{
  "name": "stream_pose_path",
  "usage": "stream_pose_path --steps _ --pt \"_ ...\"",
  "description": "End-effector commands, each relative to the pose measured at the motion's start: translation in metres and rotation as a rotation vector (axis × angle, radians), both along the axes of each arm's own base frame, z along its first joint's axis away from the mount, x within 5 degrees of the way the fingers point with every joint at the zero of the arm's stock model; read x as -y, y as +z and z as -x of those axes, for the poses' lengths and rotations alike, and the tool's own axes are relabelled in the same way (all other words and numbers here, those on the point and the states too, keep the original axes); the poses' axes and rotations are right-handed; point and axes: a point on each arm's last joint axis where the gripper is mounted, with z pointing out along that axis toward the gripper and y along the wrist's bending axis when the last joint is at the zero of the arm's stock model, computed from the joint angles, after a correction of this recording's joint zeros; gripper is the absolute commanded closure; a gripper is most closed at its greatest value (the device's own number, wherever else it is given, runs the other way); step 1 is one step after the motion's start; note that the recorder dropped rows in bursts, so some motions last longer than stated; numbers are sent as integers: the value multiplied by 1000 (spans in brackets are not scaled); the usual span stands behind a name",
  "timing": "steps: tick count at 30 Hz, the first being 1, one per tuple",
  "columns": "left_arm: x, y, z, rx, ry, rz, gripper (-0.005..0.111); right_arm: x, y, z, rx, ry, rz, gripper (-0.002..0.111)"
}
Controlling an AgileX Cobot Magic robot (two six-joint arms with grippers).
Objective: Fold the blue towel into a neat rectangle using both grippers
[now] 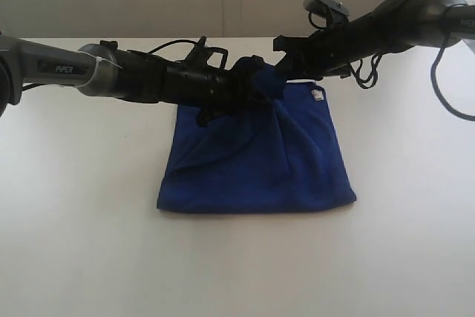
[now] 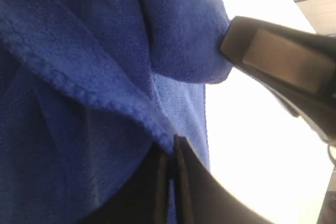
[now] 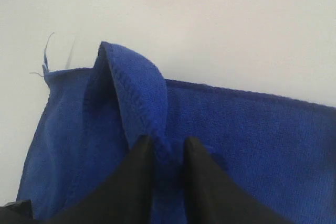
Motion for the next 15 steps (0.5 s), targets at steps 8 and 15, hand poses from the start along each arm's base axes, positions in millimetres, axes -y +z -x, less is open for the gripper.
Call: stream_pose_path --steps 8,15 --pt "-13 10 2 73 -154 -69 107 7 11 0 44 4 46 108" --pt "-36 39 15 263 -439 -354 107 11 46 18 54 175 210 108"
